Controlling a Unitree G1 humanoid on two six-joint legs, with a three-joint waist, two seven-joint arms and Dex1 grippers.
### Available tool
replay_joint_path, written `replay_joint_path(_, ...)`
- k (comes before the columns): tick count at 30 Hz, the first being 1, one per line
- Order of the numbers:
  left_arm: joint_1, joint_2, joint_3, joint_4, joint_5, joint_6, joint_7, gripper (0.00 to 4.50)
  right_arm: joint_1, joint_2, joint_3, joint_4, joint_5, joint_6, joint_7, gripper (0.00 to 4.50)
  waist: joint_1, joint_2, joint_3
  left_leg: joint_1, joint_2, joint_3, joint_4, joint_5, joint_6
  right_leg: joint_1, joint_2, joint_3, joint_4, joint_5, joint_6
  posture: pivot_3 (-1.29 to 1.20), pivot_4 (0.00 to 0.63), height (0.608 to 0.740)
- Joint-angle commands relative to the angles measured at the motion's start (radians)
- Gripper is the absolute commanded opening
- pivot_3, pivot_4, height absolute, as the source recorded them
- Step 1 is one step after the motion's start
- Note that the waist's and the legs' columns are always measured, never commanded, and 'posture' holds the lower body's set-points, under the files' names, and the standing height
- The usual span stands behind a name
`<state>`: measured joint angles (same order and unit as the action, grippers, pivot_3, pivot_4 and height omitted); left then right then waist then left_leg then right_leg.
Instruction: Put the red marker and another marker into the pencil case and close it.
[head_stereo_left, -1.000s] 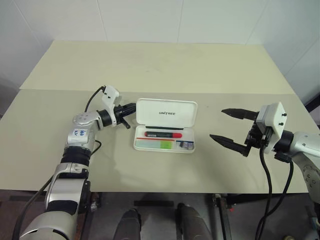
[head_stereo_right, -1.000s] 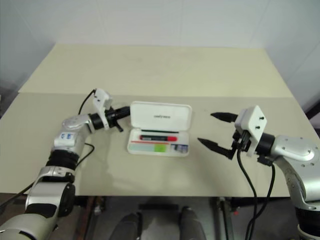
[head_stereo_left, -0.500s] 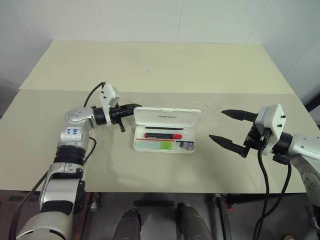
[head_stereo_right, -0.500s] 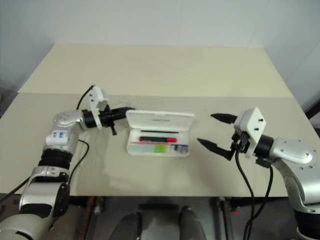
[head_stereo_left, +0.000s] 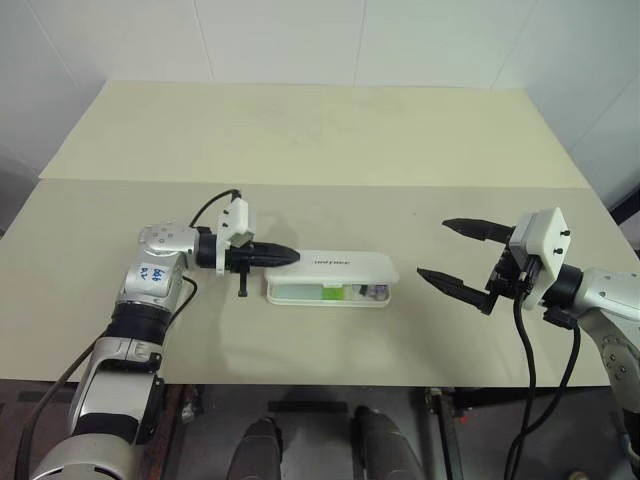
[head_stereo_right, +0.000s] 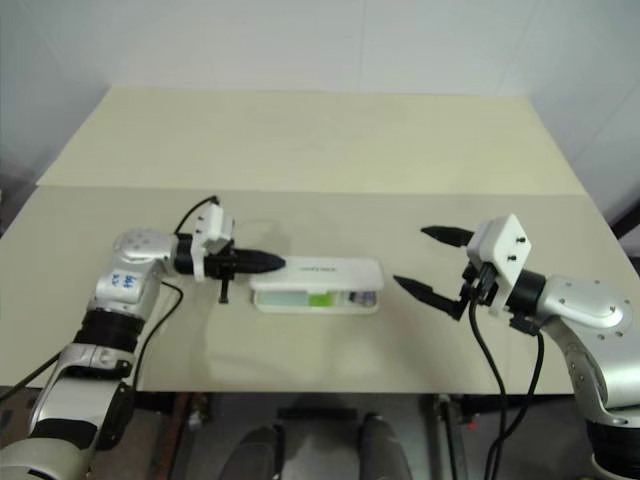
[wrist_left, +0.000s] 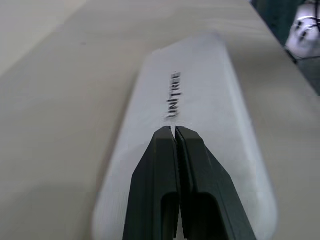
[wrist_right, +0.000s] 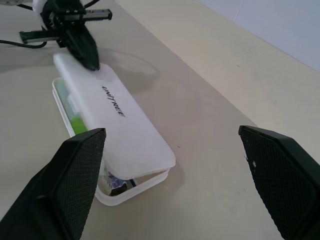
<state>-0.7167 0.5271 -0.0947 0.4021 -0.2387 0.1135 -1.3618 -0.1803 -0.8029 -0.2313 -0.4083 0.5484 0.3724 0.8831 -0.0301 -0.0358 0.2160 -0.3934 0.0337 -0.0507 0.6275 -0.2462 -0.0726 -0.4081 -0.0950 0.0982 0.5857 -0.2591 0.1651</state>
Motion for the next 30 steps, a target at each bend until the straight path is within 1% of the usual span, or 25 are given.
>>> replay_joint_path(1, 0.028, 0.007, -0.034, -0.058, -0.004, 0.028, -0.024, 0.05, 0.000, 0.010, -0.006, -0.040, 0.001, -0.007, -0.017, 4.50, 0.000, 0.000, 0.000, 0.000, 0.000, 0.000, 0.000, 0.000, 0.000, 0.000, 0.000, 0.000, 0.000, 0.000, -0.001, 0.00, 0.150, 0.740)
replay_joint_path(5, 0.040, 0.000, -0.058, -0.068, 0.002, 0.052, -0.018, 0.05, 0.007, 0.019, -0.008, -0.051, 0.000, -0.004, -0.031, 4.50, 0.001, 0.000, 0.000, 0.000, 0.000, 0.000, 0.001, 0.000, 0.000, 0.000, 0.000, 0.000, 0.001, -0.002, -0.003, 0.00, 0.150, 0.740)
replay_joint_path(8, 0.023, -0.007, -0.072, -0.028, 0.030, 0.041, 0.005, 0.05, 0.013, 0.023, -0.012, -0.058, -0.002, -0.005, -0.041, 4.50, 0.001, 0.000, 0.000, 0.000, 0.000, 0.000, 0.001, 0.000, 0.000, 0.000, 0.000, 0.000, 0.001, -0.005, -0.009, 0.00, 0.150, 0.740)
replay_joint_path(15, -0.024, -0.028, -0.103, 0.079, 0.085, 0.018, 0.060, 0.05, 0.017, 0.035, -0.010, -0.078, -0.003, -0.007, -0.069, 4.50, 0.002, 0.000, 0.000, 0.001, 0.000, 0.000, 0.002, 0.000, 0.000, 0.000, 0.000, 0.000, 0.002, -0.005, -0.009, 0.00, 0.150, 0.740)
replay_joint_path(19, -0.037, -0.041, -0.121, 0.102, 0.098, 0.025, 0.063, 0.05, 0.022, 0.041, -0.007, -0.090, -0.003, -0.006, -0.080, 4.50, 0.002, 0.000, 0.000, 0.002, 0.000, 0.000, 0.002, 0.000, 0.000, 0.001, 0.000, 0.000, 0.002, -0.005, -0.009, 0.00, 0.150, 0.740)
replay_joint_path(21, -0.040, -0.048, -0.133, 0.107, 0.106, 0.025, 0.065, 0.05, 0.025, 0.044, -0.004, -0.094, -0.004, -0.007, -0.086, 4.50, 0.002, 0.000, 0.000, 0.002, 0.000, 0.000, 0.002, 0.000, 0.000, 0.002, 0.000, 0.000, 0.002, -0.005, -0.010, 0.00, 0.150, 0.740)
replay_joint_path(27, -0.041, -0.037, -0.175, 0.071, 0.126, 0.097, 0.046, 0.05, 0.029, 0.050, -0.002, -0.098, -0.003, -0.011, -0.094, 4.50, 0.002, 0.001, -0.001, 0.004, 0.000, 0.000, 0.002, 0.000, 0.000, 0.004, 0.000, 0.000, 0.001, -0.005, -0.010, 0.00, 0.150, 0.740)
replay_joint_path(30, -0.035, -0.034, -0.177, 0.055, 0.133, 0.115, 0.057, 0.05, 0.030, 0.055, 0.002, -0.094, -0.006, -0.017, -0.095, 4.50, 0.002, 0.001, -0.001, 0.004, 0.000, 0.000, 0.002, 0.000, 0.000, 0.005, 0.000, 0.000, 0.001, -0.006, -0.010, 0.00, 0.150, 0.740)
